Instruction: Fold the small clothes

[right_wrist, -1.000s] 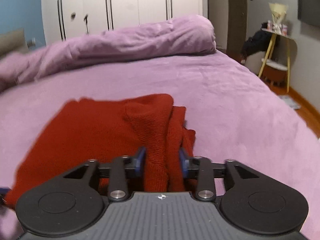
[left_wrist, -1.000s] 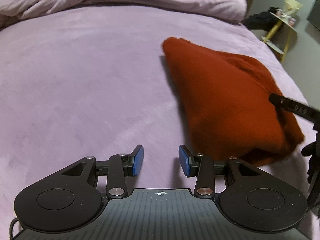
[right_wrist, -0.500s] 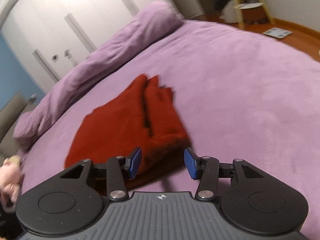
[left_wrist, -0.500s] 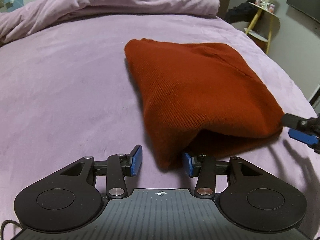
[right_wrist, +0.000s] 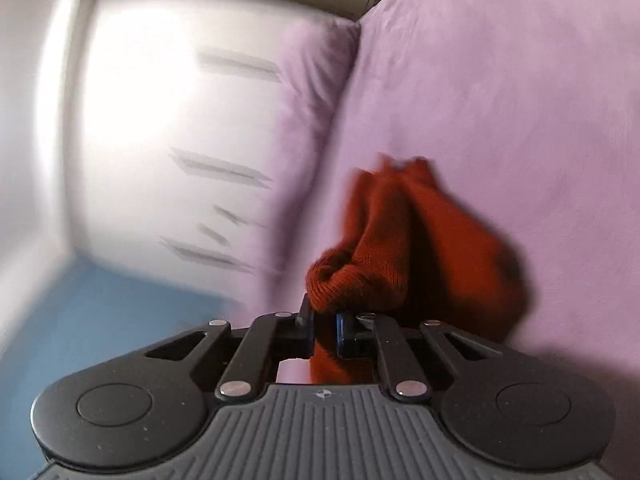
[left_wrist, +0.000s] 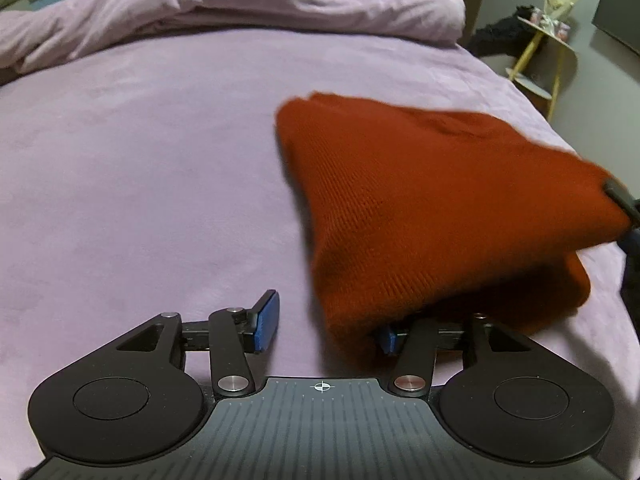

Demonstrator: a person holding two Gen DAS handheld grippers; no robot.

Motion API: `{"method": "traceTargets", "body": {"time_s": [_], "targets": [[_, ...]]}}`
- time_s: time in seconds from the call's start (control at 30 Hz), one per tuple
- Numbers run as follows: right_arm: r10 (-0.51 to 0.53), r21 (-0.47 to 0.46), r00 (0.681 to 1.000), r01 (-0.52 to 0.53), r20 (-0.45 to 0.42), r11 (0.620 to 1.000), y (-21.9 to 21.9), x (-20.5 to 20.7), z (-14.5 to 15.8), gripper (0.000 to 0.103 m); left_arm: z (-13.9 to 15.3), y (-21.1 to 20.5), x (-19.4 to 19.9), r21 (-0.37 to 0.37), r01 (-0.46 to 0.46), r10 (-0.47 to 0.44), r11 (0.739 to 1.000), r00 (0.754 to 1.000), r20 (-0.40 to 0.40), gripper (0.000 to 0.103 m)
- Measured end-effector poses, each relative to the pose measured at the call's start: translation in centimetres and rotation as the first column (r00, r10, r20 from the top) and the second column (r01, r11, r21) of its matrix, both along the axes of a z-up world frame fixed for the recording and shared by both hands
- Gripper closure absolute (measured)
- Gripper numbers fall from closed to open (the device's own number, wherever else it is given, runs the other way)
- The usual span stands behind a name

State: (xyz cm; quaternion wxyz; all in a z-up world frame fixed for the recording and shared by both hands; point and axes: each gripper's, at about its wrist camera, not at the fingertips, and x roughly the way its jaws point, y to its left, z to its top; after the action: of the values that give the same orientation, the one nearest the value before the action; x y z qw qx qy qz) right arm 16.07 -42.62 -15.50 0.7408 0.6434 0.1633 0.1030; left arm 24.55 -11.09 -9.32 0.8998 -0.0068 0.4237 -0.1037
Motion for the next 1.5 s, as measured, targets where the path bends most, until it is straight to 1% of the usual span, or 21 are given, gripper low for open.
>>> {"method": "traceTargets", "body": {"time_s": [0.03,0.07,0.1,0.13,0.23,0.33,0.37,0.43,0.5,0.57,0.63,0.8,0.93,1.03,1.07,1.1,1.13,1.17,1.3,1.37,1.5], "targets": [[-0.014,-0.129,0.998,0.006,-0.060,0.992,0.0,-0.1,0.5,0.095,0.1,0.2,-0.2,0.012,0.002,-0.002,1.000,1.000,0.018,0.043],[-0.019,-0.292,0.991,-0.020,-0.131,0.956,0.6,0.1,1.2,0.095,0.1,0.3,-0.4,0.028,0.008,-0.009,1.000,1.000,0.026,0.043],[-0.029,-0.448,0.975,-0.074,-0.220,0.891,1.5,0.4,1.6,0.095,0.0,0.2,-0.6,0.038,0.016,-0.017,0.999,1.000,0.019,0.043],[-0.029,-0.502,0.964,-0.111,-0.263,0.858,2.2,0.6,1.5,0.095,-0.2,0.2,-0.7,0.040,0.019,-0.019,0.999,1.000,0.007,0.043],[-0.028,-0.554,0.968,-0.118,-0.248,0.824,2.7,0.0,2.2,0.096,-0.2,0.6,-0.8,0.031,0.011,-0.011,0.999,1.000,-0.009,0.043],[0.028,-0.436,0.988,-0.093,-0.152,0.895,1.5,-0.7,2.1,0.095,0.3,0.9,-0.6,0.010,0.002,-0.002,1.000,1.000,-0.021,0.044],[0.035,-0.442,0.985,-0.108,-0.170,0.891,1.3,-0.5,1.9,0.095,0.4,1.0,-0.6,0.003,0.002,-0.002,1.000,1.000,-0.027,0.044],[0.027,-0.537,0.962,-0.176,-0.273,0.825,1.3,0.3,1.8,0.088,0.5,1.2,-0.5,-0.011,0.016,-0.016,1.000,0.999,-0.048,0.044],[0.026,-0.565,0.966,-0.171,-0.255,0.807,0.7,-0.5,2.4,0.083,0.8,1.8,-1.2,-0.019,0.036,-0.037,0.999,0.997,-0.060,0.044],[-0.003,-0.637,0.971,-0.154,-0.238,0.755,0.4,-1.4,3.7,0.072,1.4,2.7,-1.9,-0.010,0.045,-0.045,0.999,0.997,-0.055,0.044],[-0.026,-0.705,0.978,-0.132,-0.209,0.696,0.2,-1.7,5.0,0.072,2.2,3.7,-2.2,0.023,-0.004,0.005,1.000,0.999,-0.032,0.047],[0.029,-0.755,0.989,-0.132,-0.148,0.642,1.3,1.7,7.4,0.071,4.0,4.8,-0.4,-0.047,-0.101,0.101,0.994,0.995,-0.004,0.046],[0.091,-0.803,0.976,-0.214,-0.196,0.556,4.5,7.2,7.8,0.067,4.5,3.0,0.8,-0.064,-0.089,0.090,0.994,0.996,0.010,0.046],[0.096,-0.804,0.951,-0.301,-0.294,0.513,6.0,10.6,6.5,0.067,4.2,1.7,1.4,-0.059,-0.061,0.061,0.996,0.998,0.006,0.046],[0.097,-0.799,0.950,-0.303,-0.297,0.519,6.1,10.9,6.3,0.067,4.1,1.5,1.7,-0.060,-0.056,0.056,0.997,0.998,0.001,0.046],[0.107,-0.800,0.953,-0.296,-0.283,0.523,6.2,11.0,6.2,0.073,3.9,1.2,1.8,-0.061,-0.048,0.048,0.997,0.999,-0.004,0.046],[0.118,-0.806,0.957,-0.287,-0.265,0.518,6.4,10.9,6.4,0.089,3.8,1.1,1.9,-0.058,-0.047,0.047,0.997,0.999,-0.004,0.046],[0.125,-0.811,0.962,-0.272,-0.243,0.517,6.4,10.5,6.7,0.091,3.8,1.0,2.0,-0.053,-0.048,0.048,0.997,0.999,0.002,0.046],[0.029,-0.879,0.987,-0.153,-0.157,0.452,6.7,8.6,7.8,0.092,3.9,0.6,2.8,-0.059,-0.048,0.050,0.997,0.999,0.020,0.046],[-0.031,-0.902,0.983,-0.152,-0.179,0.404,6.7,8.1,7.2,0.092,3.6,0.2,3.3,-0.060,-0.046,0.047,0.997,0.999,0.016,0.046],[-0.058,-0.910,0.970,-0.200,-0.236,0.362,6.3,8.1,4.3,0.092,1.9,-1.0,4.0,-0.008,-0.021,0.021,1.000,0.999,-0.024,0.046]]}}
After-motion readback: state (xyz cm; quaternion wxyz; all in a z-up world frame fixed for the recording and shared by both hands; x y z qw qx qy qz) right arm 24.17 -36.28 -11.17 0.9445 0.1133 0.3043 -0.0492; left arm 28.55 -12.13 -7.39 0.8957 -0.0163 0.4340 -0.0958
